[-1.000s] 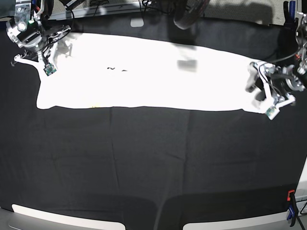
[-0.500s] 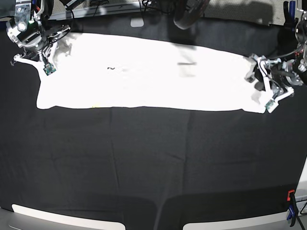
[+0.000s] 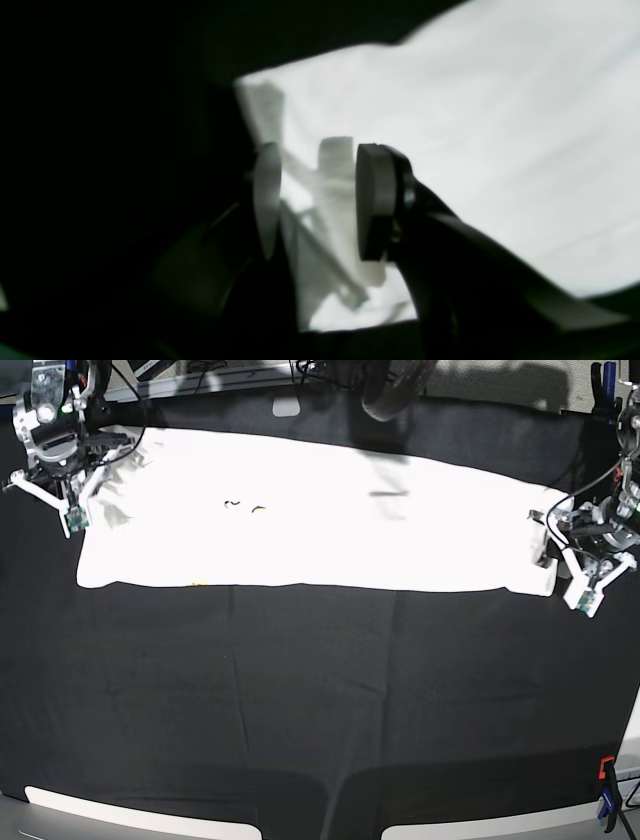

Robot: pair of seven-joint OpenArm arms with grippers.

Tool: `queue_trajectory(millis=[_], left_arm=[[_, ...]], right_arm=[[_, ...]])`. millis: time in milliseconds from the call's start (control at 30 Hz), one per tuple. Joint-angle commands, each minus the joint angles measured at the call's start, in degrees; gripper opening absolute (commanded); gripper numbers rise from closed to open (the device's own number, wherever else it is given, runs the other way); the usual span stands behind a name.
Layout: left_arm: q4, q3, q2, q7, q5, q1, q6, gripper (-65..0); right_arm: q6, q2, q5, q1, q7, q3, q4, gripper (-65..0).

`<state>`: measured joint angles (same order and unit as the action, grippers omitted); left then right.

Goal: Layout the t-shirt on the table in an organized manner, then fold the t-shirt properly
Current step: 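Pull the strip ends apart with both grippers to straighten it, then release the strip and regrasp its ends with both grippers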

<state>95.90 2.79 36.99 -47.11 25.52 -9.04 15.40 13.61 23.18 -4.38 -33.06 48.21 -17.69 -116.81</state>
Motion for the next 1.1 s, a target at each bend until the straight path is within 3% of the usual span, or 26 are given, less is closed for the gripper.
queue_trajectory(millis=[0, 200, 300, 467, 600, 733, 800, 933, 1067], left_arm=[[1.0, 0.6, 1.0, 1.2, 0.5, 0.8, -0.4, -41.9], [0.9, 0.6, 0.8, 4.5, -0.2, 0.8, -1.0, -41.9], [0.3, 0.6, 0.8, 10.4, -1.5, 1.2, -6.3, -41.9], [-4.6, 0.6, 0.8, 8.7, 1.0, 5.7, -6.4, -41.9], [-5.3, 0.6, 0.9, 4.0, 3.5, 8.7, -6.4, -41.9], [-5.2, 0.6, 1.0, 4.3, 2.8, 9.9, -6.4, -41.7], [-5.2, 0.6, 1.0, 4.9, 0.6, 10.2, -6.4, -36.9], [-5.2, 0.6, 1.0, 4.8, -4.4, 10.2, -6.4, -20.4], [-5.3, 0.6, 1.0, 1.7, -3.8, 10.2, -6.4, -20.3]], right_arm=[[-0.4, 0.8, 0.3, 0.0, -1.3, -0.4, -2.4, -41.0], [2.2, 0.8, 8.5, 0.0, -2.2, -0.4, -10.2, -41.0], [2.3, 0.4, 9.5, 0.0, -2.1, -0.4, -13.0, -41.0], [2.7, -1.5, 9.6, -0.2, -1.2, -0.4, -15.0, -41.0], [2.7, -2.7, 9.4, -0.2, 0.1, -0.4, -15.0, -41.0], [2.7, -2.7, 9.4, -0.1, 0.5, -0.4, -15.0, -41.0], [2.7, -2.7, 9.4, -0.1, 0.6, -0.4, -15.0, -41.0], [2.7, -2.7, 9.4, -0.1, 0.7, -0.4, -15.0, -41.0], [2.7, -2.7, 9.7, -0.2, 0.7, -0.4, -15.0, -41.0]])
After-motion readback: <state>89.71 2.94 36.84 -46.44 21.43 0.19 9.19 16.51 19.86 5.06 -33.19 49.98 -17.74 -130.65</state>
